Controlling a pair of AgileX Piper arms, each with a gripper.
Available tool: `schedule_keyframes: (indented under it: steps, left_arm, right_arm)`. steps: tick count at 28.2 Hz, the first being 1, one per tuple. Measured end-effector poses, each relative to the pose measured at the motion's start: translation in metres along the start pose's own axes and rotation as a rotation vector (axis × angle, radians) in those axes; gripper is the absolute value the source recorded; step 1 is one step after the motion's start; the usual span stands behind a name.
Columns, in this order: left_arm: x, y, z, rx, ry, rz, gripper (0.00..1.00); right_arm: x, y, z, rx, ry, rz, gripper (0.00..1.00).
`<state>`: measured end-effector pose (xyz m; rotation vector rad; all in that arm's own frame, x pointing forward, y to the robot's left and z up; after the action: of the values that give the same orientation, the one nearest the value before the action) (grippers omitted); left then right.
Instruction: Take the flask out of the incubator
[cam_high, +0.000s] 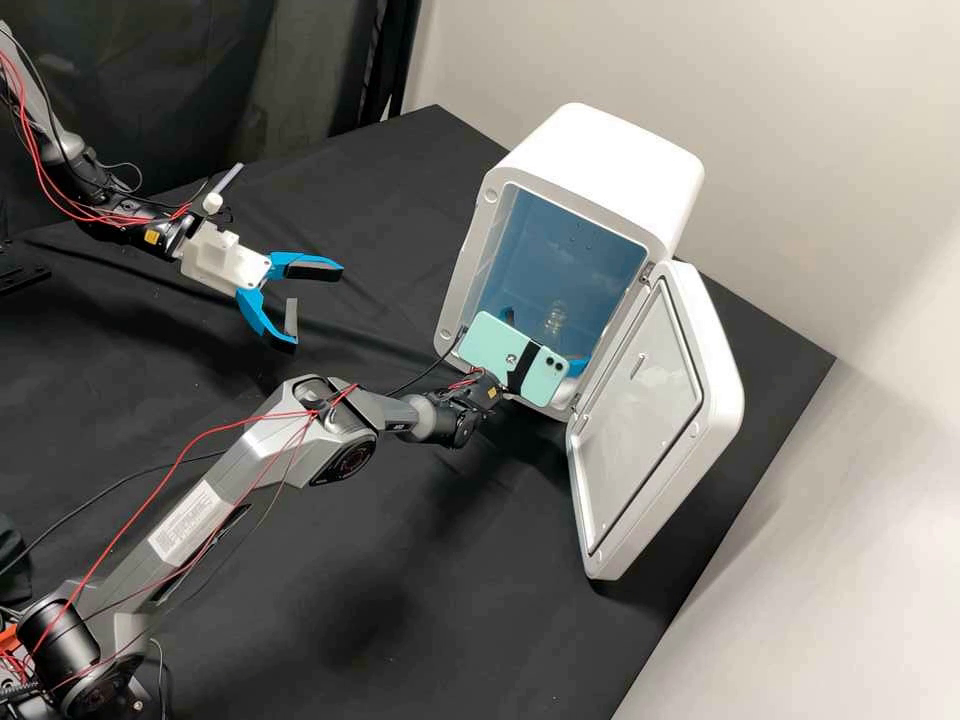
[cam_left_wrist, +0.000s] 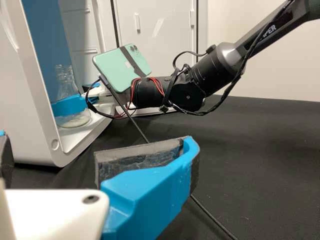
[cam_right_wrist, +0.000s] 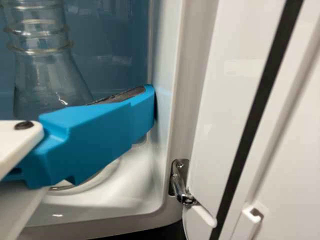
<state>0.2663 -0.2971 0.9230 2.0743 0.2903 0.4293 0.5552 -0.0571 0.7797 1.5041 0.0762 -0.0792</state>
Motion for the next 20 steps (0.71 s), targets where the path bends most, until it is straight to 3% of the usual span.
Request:
schedule_keyframes:
  steps: [18, 19, 20]
  left_arm:
    - [0.0, 0.0, 0.0, 0.0, 0.0, 0.0, 1.0]
    - [0.0, 0.0, 0.0, 0.0, 0.0, 0.0, 1.0]
    - [0.0, 0.0, 0.0, 0.0, 0.0, 0.0, 1.0]
  right_arm:
    - [0.0, 0.0, 0.0, 0.001, 0.0, 0.0, 1.0]
    - [0.0, 0.0, 0.0, 0.001, 0.0, 0.0, 0.0]
    - [0.0, 0.0, 0.0, 0.001, 0.0, 0.0, 0.0]
